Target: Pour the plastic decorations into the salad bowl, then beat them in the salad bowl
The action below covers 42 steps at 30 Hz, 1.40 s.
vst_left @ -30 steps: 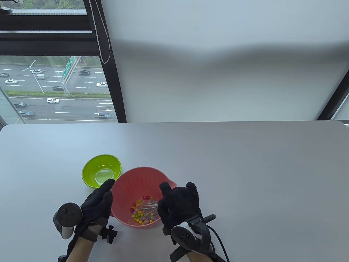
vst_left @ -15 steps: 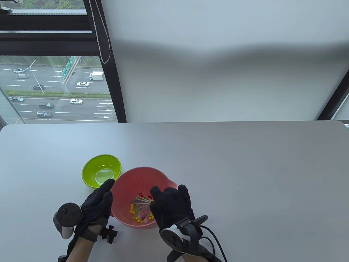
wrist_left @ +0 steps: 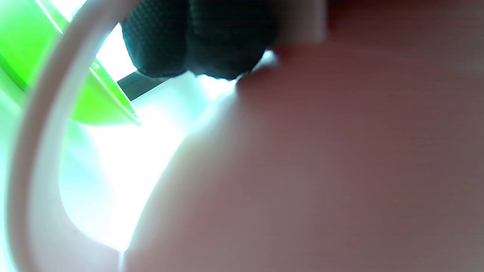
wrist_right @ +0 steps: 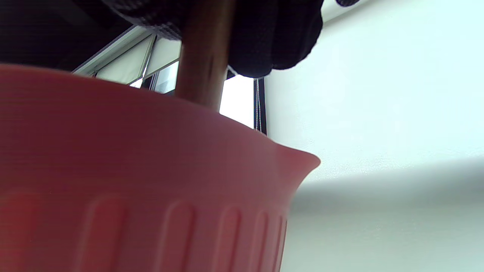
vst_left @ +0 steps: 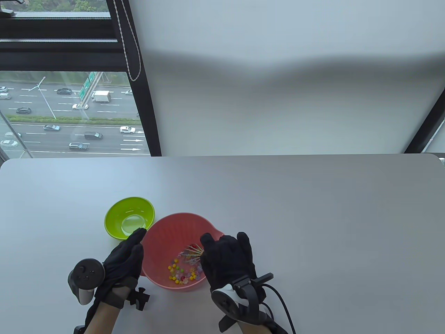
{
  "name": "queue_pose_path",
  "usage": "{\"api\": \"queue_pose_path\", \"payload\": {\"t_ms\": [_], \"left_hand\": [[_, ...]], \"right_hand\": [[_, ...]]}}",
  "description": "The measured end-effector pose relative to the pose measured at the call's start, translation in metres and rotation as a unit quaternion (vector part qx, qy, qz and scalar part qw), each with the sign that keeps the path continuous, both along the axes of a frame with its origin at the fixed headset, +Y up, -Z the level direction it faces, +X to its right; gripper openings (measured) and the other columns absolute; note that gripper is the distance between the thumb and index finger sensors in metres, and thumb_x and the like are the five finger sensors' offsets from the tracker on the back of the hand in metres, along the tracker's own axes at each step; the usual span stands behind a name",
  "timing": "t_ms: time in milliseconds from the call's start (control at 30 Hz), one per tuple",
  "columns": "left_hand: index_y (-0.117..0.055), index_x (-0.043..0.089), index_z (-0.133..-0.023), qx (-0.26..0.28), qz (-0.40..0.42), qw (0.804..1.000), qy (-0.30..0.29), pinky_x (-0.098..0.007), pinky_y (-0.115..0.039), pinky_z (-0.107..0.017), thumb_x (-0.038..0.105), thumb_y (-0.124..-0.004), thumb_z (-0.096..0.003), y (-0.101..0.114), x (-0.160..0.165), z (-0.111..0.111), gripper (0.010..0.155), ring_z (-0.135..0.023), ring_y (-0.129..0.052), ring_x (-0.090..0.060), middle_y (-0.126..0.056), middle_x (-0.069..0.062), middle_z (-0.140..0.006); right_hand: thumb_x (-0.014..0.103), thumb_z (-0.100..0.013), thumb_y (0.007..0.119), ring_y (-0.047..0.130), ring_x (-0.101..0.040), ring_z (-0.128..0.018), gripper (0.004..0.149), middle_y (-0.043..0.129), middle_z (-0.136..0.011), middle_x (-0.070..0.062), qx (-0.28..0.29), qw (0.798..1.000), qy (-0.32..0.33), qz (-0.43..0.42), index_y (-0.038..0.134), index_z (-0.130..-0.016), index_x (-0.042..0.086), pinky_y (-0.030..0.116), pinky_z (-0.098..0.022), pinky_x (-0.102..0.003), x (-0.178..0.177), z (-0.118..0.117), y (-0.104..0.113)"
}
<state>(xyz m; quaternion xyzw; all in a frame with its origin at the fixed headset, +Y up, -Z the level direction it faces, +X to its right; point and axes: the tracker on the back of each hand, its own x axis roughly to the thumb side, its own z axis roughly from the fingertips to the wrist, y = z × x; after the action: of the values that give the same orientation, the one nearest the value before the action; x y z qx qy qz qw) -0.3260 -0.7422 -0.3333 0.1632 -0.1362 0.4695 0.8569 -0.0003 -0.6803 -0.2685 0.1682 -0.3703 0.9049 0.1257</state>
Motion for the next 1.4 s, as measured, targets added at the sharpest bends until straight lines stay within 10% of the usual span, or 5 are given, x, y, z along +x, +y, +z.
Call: {"api": "queue_pose_path", "payload": {"t_ms": [900, 1400], "left_hand": [[-0.069, 0.019, -0.103, 0.000, -0.001, 1.000, 0.000, -0.056, -0.052, -0.074, 0.052, -0.060, -0.0555, 0.000, 0.000, 0.000, 0.059, -0.059, -0.088, -0.034, -0.094, -0.002, -0.049], [-0.069, 0.019, -0.103, 0.000, -0.001, 1.000, 0.000, -0.056, -0.052, -0.074, 0.052, -0.060, -0.0555, 0.000, 0.000, 0.000, 0.059, -0.060, -0.088, -0.034, -0.094, -0.002, -0.049]], "right_hand": [[0.051, -0.060, 0.062, 0.080, -0.022, -0.079, 0.051, 0.084, -0.073, 0.012, -0.047, 0.992, 0.053, -0.101, 0.051, -0.107, 0.034, 0.042, -0.078, -0.056, 0.003, 0.001, 0.004], [0.052, -0.062, 0.061, 0.072, -0.023, -0.089, 0.054, 0.078, -0.084, 0.012, -0.012, 1.000, 0.014, 0.003, 0.043, -0.110, 0.034, 0.037, -0.080, -0.054, -0.007, 0.002, -0.001]]}}
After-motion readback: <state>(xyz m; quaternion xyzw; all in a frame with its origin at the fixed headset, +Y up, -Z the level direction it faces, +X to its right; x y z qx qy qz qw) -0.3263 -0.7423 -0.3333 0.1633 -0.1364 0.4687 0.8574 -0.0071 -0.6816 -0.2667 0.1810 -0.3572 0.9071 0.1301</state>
